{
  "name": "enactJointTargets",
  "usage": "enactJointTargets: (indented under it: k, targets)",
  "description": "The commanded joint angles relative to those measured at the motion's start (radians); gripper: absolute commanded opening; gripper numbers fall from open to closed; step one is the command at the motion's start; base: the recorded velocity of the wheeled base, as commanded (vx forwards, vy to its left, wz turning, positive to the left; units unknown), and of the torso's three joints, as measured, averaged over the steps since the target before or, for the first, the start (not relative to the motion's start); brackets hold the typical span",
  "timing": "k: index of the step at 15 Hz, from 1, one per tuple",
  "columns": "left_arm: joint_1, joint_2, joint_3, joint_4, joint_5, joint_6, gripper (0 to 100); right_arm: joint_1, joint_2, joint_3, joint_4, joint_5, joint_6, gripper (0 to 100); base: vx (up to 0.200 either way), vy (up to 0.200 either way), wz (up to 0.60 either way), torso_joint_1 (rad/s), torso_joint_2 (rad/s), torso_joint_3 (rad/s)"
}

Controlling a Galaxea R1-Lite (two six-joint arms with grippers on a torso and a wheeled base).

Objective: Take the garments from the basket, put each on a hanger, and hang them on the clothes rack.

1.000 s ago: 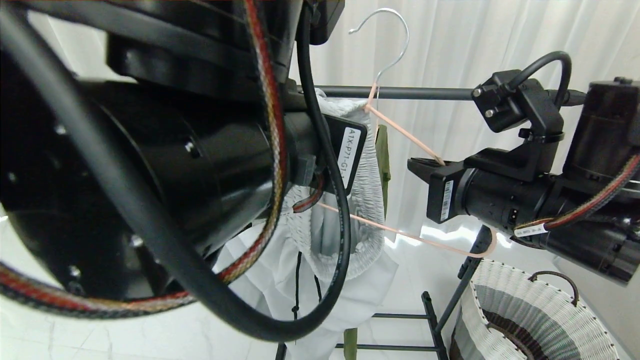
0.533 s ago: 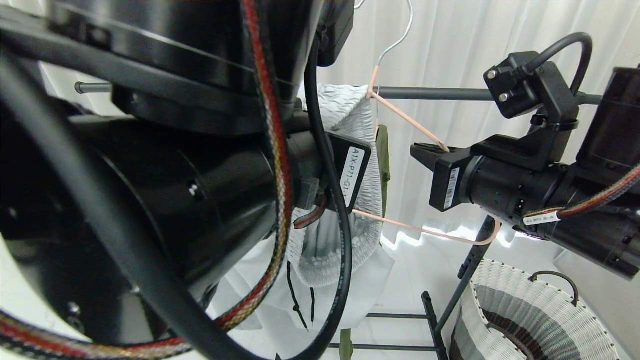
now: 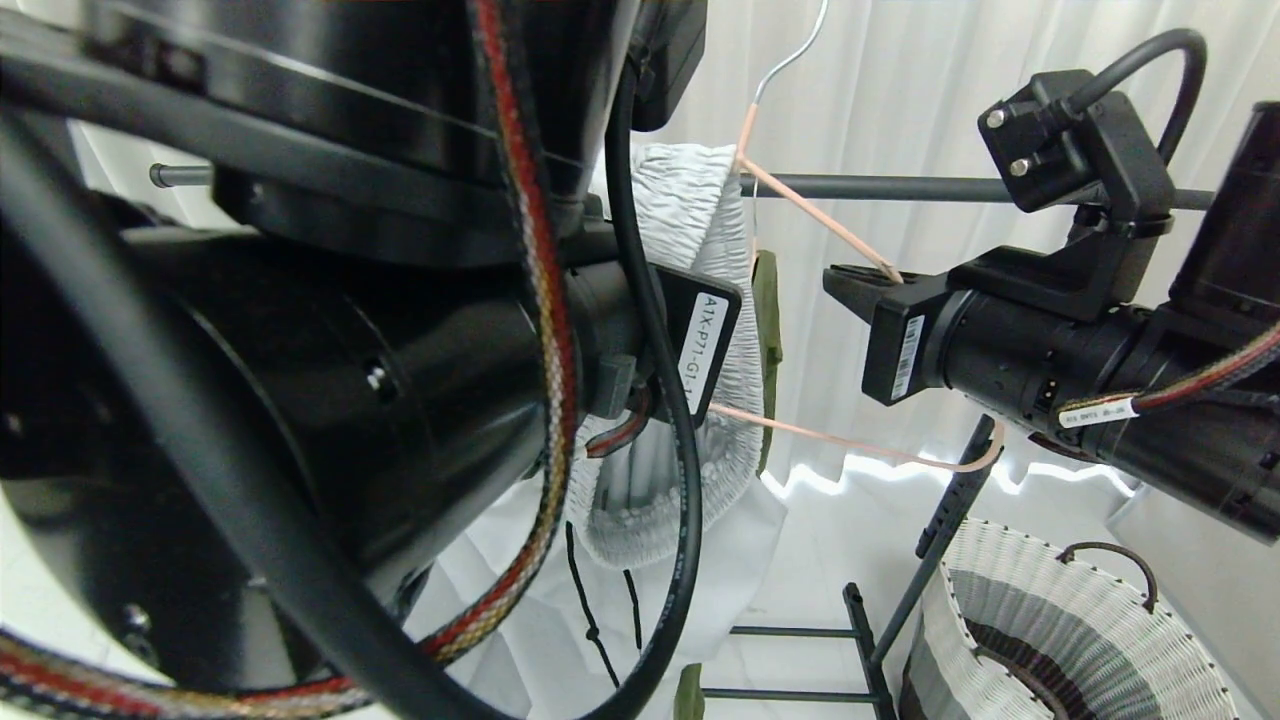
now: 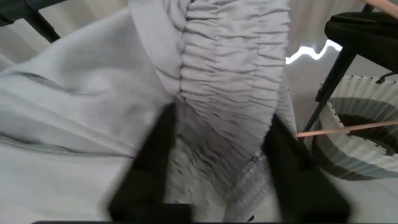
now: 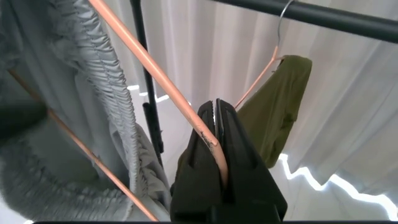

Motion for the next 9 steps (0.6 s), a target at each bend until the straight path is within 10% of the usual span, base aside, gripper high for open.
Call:
enactJointTargets:
  k: [1, 9]
  targets:
    - [0.000, 0.000, 0.001, 0.000, 0.001, -0.001, 100, 0.000, -0.001, -0.006, -0.014, 0.000, -0.003, 0, 0.000, 0.000, 0.00, 0.000, 0.00, 0.000]
    - [-0.014, -0.156, 0.140, 0.000, 0.001, 0.018, 100, -0.030, -0.001, -0.003, -0.031, 0.001, -0.047, 0, 0.000, 0.000, 0.00, 0.000, 0.00, 0.000]
